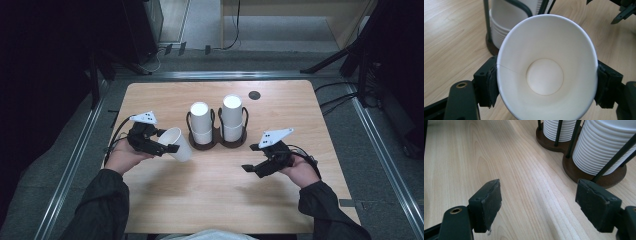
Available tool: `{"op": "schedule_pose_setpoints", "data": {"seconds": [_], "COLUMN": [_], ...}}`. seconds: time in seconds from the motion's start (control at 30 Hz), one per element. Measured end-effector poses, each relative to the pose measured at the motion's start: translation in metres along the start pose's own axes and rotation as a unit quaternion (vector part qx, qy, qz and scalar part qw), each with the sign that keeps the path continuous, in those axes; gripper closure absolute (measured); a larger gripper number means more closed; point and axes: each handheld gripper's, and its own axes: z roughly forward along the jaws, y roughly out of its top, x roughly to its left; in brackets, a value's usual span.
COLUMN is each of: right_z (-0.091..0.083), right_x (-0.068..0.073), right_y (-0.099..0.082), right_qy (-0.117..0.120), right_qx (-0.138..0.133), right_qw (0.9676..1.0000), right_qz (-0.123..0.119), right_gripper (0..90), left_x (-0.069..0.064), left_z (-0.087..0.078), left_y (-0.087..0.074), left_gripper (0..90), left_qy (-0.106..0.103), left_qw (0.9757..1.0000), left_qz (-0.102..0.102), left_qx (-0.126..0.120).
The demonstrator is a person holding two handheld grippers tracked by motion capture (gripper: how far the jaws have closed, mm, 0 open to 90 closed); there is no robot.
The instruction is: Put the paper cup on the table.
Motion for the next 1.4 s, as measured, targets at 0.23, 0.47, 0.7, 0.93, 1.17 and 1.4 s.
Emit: {"op": "schedule_pose_setpoints", "data": {"seconds": [0.23,0.47,0.7,0.93,1.17,1.4], "right_z": [0.002,0.005,0.010,0.012,0.010,0.004], "right_x": [0.001,0.000,0.002,0.002,0.004,0.006], "right_y": [-0.001,-0.002,-0.002,-0.003,-0.007,-0.014], "right_qy": [0.002,0.003,0.012,0.014,0.006,-0.004], "right_qx": [0.006,0.013,0.025,0.029,0.034,0.034], "right_qw": [1.0000,0.9999,0.9996,0.9994,0.9994,0.9994], "right_qz": [-0.003,-0.002,-0.010,-0.013,-0.010,-0.001], "right_gripper": [21.3,21.4,21.4,21.4,21.4,21.4], "left_x": [0.014,0.035,0.051,0.076,0.101,0.112], "left_z": [-0.012,-0.026,-0.032,-0.038,-0.038,-0.032], "left_y": [-0.002,-0.009,-0.011,-0.019,-0.022,-0.020], "left_gripper": [23.0,23.0,23.0,23.0,23.0,23.0], "left_qy": [0.016,0.045,0.071,0.099,0.137,0.169], "left_qw": [0.9996,0.9976,0.9950,0.9906,0.9847,0.9796], "left_qz": [-0.018,-0.045,-0.064,-0.091,-0.108,-0.106], "left_qx": [-0.014,-0.026,-0.028,-0.023,-0.007,0.021]}}
